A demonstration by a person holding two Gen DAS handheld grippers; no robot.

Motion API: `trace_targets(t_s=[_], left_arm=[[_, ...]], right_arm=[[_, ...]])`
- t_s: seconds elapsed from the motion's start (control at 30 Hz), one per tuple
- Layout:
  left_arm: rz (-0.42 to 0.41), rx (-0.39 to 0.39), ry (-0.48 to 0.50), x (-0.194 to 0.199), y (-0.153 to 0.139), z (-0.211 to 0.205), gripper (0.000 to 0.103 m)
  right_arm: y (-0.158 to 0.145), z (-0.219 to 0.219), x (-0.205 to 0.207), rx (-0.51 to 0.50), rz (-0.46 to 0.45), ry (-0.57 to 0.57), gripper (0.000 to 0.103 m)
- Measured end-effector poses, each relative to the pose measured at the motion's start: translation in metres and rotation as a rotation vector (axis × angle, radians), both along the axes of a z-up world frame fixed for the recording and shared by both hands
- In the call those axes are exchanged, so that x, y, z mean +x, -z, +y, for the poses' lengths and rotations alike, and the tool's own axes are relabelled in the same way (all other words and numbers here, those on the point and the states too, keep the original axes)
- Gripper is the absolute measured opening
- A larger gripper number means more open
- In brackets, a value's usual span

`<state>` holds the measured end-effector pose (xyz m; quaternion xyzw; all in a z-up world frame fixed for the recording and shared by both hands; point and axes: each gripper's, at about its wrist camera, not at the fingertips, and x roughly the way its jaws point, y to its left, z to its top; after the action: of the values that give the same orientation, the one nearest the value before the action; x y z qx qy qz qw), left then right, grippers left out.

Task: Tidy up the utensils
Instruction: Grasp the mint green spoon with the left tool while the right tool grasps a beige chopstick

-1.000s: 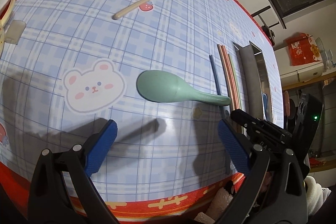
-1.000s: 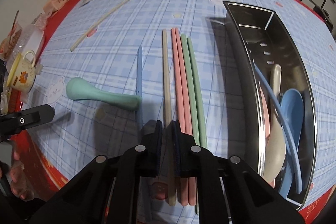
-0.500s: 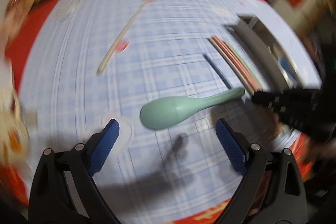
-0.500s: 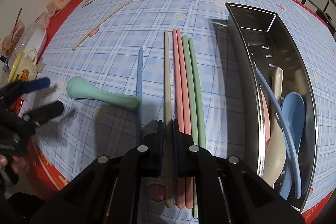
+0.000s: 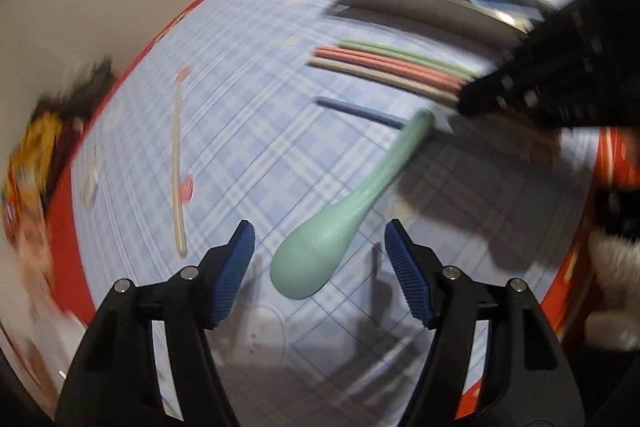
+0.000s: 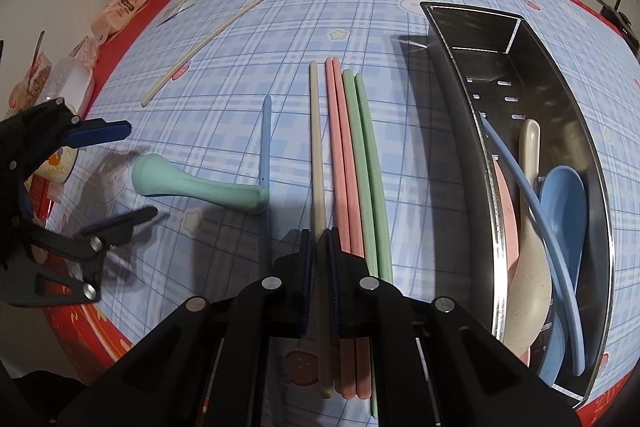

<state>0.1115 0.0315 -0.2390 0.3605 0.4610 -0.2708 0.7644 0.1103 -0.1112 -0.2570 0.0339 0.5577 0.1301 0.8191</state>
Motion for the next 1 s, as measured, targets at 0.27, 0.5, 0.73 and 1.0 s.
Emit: trace_targets(t_s=[0.27,0.5,0.73,1.0], left_arm=[[-0.023,0.111,0.112,-0.001,0.017,-0.008,0.037],[0.289,-0.326,-0.258,0.045,-0.001,0.042,0.019],[0.398,-0.443,-0.425,0.061,0.013,0.072,0.014],[0.383,-0.42,-0.42,0.048,0.015,0.07,0.017]], right_arm=[[0.0,-0.002,-0.001,0.012,0.001,0.002,0.009],[0.0,-0.002,0.0,0.015,0.001,0.004,0.009],[0.0,-0.002,0.0,0.012,0.002,0.001,0.009],[0.0,-0.001,0.0,0.0,-0.001,-0.003,0.009]])
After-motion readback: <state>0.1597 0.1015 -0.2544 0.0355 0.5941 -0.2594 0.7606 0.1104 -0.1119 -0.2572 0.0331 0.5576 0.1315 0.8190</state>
